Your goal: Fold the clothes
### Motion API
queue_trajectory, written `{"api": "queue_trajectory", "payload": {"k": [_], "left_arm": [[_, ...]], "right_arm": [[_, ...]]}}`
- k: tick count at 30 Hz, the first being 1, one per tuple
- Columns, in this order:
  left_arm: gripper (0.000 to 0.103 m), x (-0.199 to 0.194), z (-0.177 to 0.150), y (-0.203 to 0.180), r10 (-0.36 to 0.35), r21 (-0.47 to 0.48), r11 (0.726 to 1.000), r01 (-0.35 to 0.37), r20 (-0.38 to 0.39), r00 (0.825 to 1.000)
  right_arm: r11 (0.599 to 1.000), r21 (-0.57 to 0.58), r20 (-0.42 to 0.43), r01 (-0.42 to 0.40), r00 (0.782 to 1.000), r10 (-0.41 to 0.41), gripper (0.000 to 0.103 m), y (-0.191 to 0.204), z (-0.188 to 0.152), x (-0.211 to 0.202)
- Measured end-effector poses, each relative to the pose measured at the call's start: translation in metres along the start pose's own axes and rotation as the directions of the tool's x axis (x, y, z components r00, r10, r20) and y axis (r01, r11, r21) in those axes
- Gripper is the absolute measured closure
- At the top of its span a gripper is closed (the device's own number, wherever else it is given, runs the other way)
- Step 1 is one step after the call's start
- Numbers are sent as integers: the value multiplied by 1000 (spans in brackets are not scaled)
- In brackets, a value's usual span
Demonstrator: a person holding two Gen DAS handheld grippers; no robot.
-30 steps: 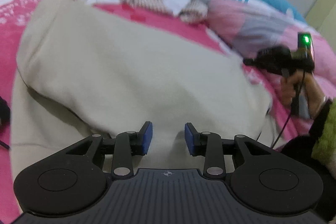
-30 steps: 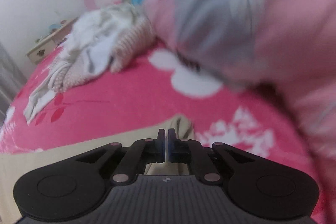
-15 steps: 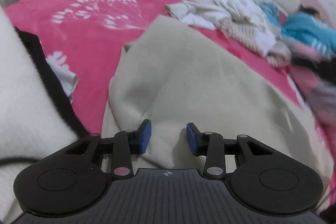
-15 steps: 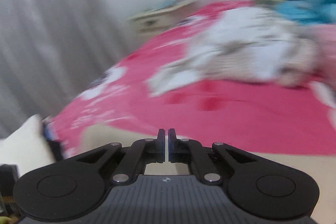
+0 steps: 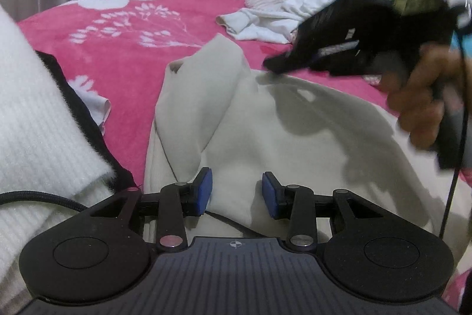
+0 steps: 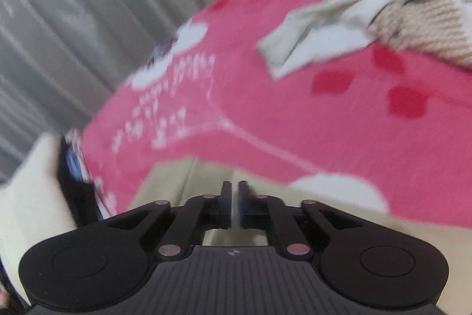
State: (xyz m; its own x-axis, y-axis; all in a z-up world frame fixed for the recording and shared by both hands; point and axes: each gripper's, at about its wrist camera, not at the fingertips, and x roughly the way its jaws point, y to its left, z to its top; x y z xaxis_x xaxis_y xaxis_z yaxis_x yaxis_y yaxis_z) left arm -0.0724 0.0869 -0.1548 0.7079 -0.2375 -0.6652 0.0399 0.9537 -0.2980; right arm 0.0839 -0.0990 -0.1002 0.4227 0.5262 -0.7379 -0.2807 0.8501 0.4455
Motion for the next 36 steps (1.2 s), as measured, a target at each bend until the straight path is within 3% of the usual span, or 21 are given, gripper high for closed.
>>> {"api": "queue_trajectory", "payload": {"k": [1,3,6,7,10,12,19,21,23,26,32,35,36], "left_arm": [[65,0,0,0,-1,5,1000,1,3,1000],[65,0,-2,-2,0,17,1000,0,8,1000],[65,1,-4,-3,1,30,1000,-2,18,1000],[65,1,-4,-3,2,33,999,-3,21,1000],[65,1,-6,-4,1,42,999,-2,28,1000],[65,1,-7,-4,0,47,999,-1,32,999],[65,2,-7,-3,-1,55,999,-1,36,999],[65,3,-7,-3,0,55,998,-2,36,999],[65,2,-7,-4,1,58,998,-4,40,999],[65,2,-8,-4,3,60,998,-6,44,999],[65,0,-9,-5,3,72,997,-6,45,999],[65,-4,-8,-2,-12,67,998,9,45,999],[65,-7,-7,-1,-21,61,998,19,42,999]], "right_arm": [[1000,21,8,-20,1000,20,92,2,8,-3],[999,31,23,-43,999,42,72,11,23,-7],[995,-99,-4,-5,1000,5,48,43,41,14],[990,-138,-24,2,1000,-6,47,52,43,22],[972,-231,-153,39,985,-76,47,65,39,57],[957,-287,-213,51,970,-116,53,64,29,65],[909,-414,-218,39,966,-140,62,64,8,37],[882,-467,-207,58,963,-173,72,70,5,41],[861,-500,-154,90,969,-191,82,80,4,42],[837,-530,-62,138,978,-201,85,96,1,40],[918,-373,9,132,990,-139,83,72,-6,61],[968,-241,4,68,998,-69,74,51,-2,64],[981,-192,20,37,999,-34,65,45,2,55]]}}
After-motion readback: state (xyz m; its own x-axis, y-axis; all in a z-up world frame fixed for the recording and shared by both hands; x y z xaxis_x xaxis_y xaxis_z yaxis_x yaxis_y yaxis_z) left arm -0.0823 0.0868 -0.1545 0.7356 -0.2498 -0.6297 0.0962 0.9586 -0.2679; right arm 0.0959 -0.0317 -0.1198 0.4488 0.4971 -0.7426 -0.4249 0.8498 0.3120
